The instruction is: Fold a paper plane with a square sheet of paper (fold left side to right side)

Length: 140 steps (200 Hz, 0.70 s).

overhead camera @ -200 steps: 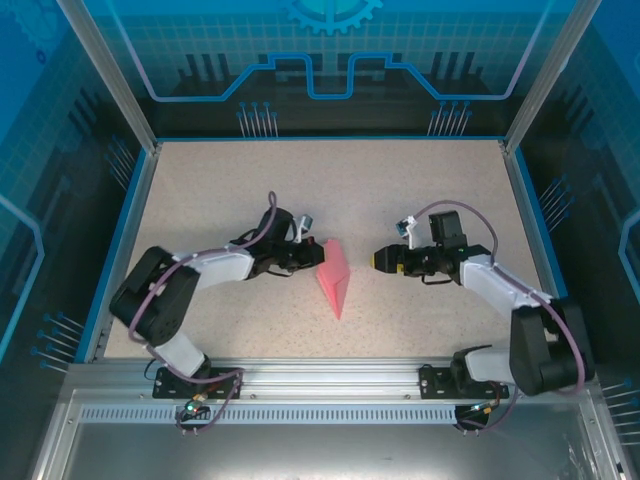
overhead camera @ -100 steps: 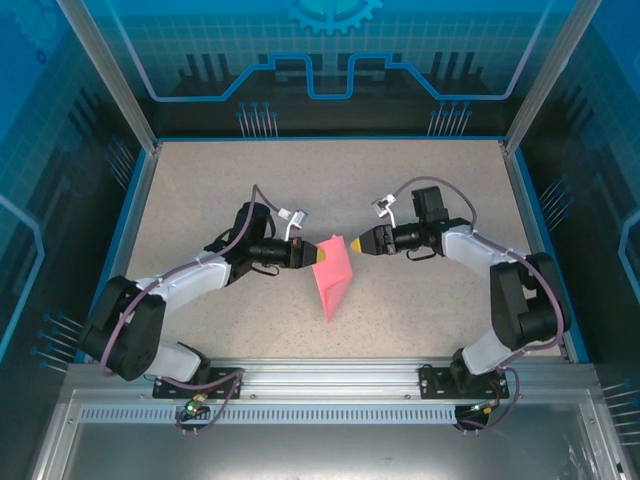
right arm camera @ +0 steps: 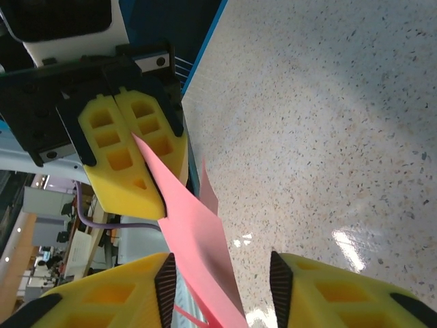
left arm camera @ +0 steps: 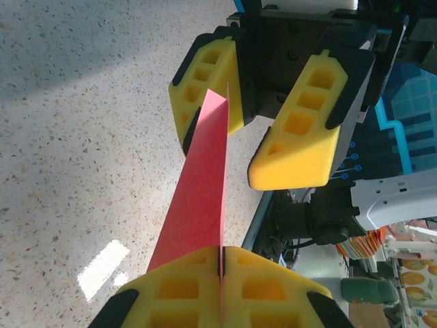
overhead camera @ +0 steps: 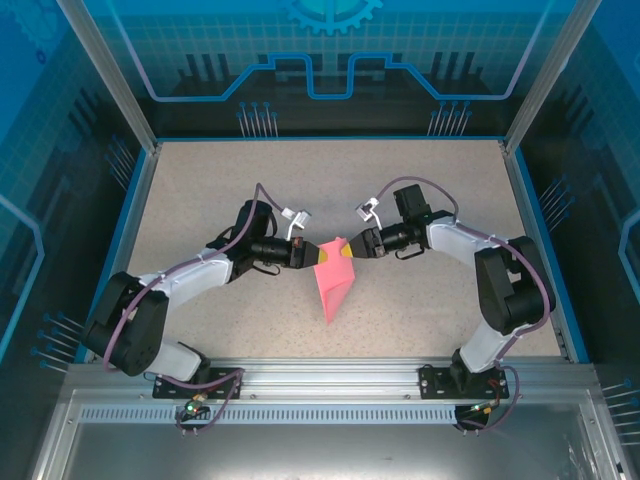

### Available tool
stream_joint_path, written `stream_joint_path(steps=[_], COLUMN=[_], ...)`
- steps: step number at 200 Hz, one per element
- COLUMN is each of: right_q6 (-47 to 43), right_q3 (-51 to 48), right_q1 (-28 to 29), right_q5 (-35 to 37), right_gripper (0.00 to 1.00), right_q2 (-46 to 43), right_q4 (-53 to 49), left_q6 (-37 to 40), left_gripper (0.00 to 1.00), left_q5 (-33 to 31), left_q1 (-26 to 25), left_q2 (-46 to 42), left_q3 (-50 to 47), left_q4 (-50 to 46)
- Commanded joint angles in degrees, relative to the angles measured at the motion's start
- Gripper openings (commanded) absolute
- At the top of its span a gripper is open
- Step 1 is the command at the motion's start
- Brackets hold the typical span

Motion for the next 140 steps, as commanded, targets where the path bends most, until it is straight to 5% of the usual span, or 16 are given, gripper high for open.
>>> stream_joint_path(steps=[1,73,88,99,106,140], right_q6=[-2.6,-1.4,-0.3,0.4,1.3,7.8], right_q3=[0.6,0.9,1.2,1.6,1.7,2.6], right_q1=[0.4,-0.4,-0.4,-0.3,-0.3,-1.2], right_q5=[-2.0,0.5,1.9,2.7,3.7,9.2], right_gripper=[0.38,0.05,0.00,0.00,0.00,0.00], right_q2=[-0.4,-2.0,-2.4,-2.3,-2.2,1.3], right_q4=[-4.0,-5.7,-6.2,-7.0,-7.2,-8.6], left_q6=[1.6,2.4,3.3,4.2,4.6,7.3], left_gripper=[0.00,0.00,0.17,0.48,0.58,0.73], left_q5=[1.3,0.7,-0.6,-2.4,-4.3,-17.9], left_q1=[0.5,0.4,0.4,0.4,0.4,0.4], left_q2=[0.7,1.8,1.5,1.0,0.3,-5.3], left_q3=[1.6,3.0,4.0,4.7,4.9,5.4], left_q4=[-0.9,-3.5,-5.9,-7.9,-9.1,-16.2])
